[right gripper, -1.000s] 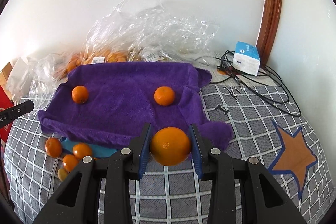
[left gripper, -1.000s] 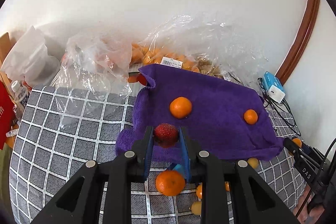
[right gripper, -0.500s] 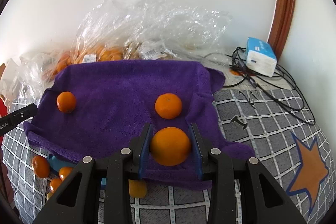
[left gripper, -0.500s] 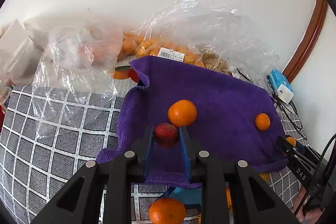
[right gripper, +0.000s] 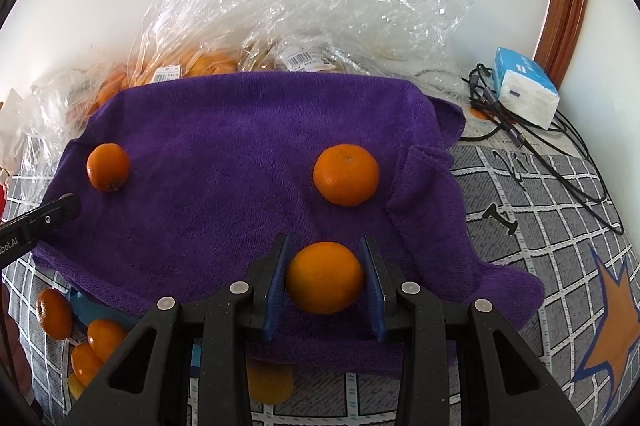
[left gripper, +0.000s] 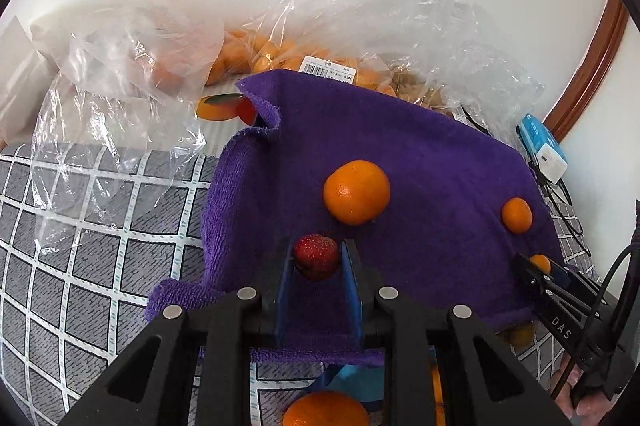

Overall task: Organize fruits
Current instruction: 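Carry the orange with the right gripper while the left gripper carries the red fruit over the towel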

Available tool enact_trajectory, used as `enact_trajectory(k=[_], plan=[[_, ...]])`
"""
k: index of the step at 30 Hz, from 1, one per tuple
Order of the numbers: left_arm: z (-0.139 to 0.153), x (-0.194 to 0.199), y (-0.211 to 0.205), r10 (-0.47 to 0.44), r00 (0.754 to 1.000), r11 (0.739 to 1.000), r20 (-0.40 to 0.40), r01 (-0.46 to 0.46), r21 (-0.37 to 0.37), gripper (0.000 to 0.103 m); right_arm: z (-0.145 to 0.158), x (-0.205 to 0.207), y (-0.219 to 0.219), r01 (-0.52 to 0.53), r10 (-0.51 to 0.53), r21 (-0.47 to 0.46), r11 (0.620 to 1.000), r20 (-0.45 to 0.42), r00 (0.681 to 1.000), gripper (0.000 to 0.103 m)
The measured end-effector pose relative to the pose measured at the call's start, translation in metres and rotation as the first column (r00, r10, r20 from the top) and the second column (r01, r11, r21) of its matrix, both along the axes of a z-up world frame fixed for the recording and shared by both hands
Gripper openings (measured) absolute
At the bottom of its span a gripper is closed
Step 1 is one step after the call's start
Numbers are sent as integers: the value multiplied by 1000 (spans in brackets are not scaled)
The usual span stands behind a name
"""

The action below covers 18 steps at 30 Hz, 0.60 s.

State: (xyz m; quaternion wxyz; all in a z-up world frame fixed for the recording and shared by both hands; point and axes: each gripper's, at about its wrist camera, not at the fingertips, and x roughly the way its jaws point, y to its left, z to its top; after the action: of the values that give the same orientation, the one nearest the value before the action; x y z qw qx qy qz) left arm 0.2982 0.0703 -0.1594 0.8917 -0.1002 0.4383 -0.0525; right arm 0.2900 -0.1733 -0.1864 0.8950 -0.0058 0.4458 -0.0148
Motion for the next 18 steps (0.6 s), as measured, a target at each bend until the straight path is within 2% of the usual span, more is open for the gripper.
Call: enact_trajectory(k=[18], plan=[[-1,0,-6,-1,1000,999,23,1,34,23,-5,5,8,-23,24,-36,999,3,1000,36]])
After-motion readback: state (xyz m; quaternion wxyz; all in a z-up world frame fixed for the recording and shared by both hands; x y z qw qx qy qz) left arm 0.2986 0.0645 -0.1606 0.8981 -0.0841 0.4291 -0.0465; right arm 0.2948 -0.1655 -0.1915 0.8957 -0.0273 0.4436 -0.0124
